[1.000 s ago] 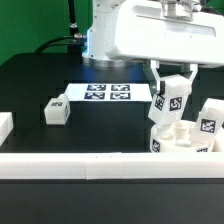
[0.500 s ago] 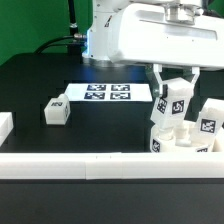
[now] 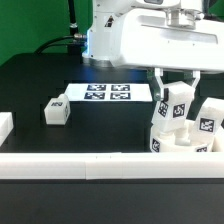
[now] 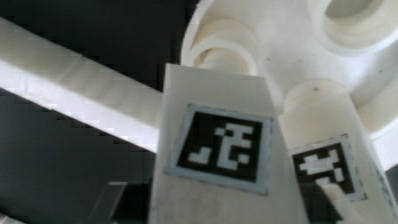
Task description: Assemble stool
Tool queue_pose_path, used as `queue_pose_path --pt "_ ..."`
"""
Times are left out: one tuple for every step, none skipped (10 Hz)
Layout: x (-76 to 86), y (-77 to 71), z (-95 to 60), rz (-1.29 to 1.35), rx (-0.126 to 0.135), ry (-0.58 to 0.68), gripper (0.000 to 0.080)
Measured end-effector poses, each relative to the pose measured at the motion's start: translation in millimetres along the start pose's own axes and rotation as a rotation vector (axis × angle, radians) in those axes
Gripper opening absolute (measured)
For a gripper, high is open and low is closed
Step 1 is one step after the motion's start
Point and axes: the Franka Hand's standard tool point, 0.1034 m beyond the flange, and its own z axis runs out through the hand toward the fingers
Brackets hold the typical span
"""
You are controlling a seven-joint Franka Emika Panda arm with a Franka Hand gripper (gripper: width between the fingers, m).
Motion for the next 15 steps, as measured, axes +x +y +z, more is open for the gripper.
queue_pose_path --pt "-2.2 -0.7 2.1 -0.001 0.001 -0.005 0.0325" --pt "-4.7 -1.3 4.4 -0.002 0.002 -0.009 0.0325" --pt "-5.0 -0.6 5.7 -0.001 -0.001 -0.004 0.0325" --pt "-4.2 -0.7 5.8 -0.002 -0.003 0.002 0.0325" --pt "-4.1 -0.6 5.8 -0.002 -0.003 0.002 0.0325" --pt "-4.3 -0.7 5.9 -0.002 -0.003 0.002 0.0376" --pt "-4.4 -0.7 6.0 -0.002 -0.003 0.002 0.0512" --pt "-4.2 -0.9 5.9 -0.002 -0.002 0.000 0.0512" --pt "-2.7 -1.2 4.4 -0.002 0.002 -0.008 0.0620" --pt "-0.3 -0.5 0.7 -0.001 0.005 -0.015 0.0640" --pt "2.5 -0.7 -5.8 0.000 0.013 -0.030 0.0640" --pt "6.7 1.8 -16.6 -0.002 0.021 -0.049 0.0648" --pt "11.4 6.3 -27.7 -0.011 0.026 -0.058 0.0649" --pt "13.7 11.0 -32.9 -0.019 0.025 -0.056 0.0649" --pt "11.1 8.7 -28.9 -0.020 0.025 -0.058 0.0649"
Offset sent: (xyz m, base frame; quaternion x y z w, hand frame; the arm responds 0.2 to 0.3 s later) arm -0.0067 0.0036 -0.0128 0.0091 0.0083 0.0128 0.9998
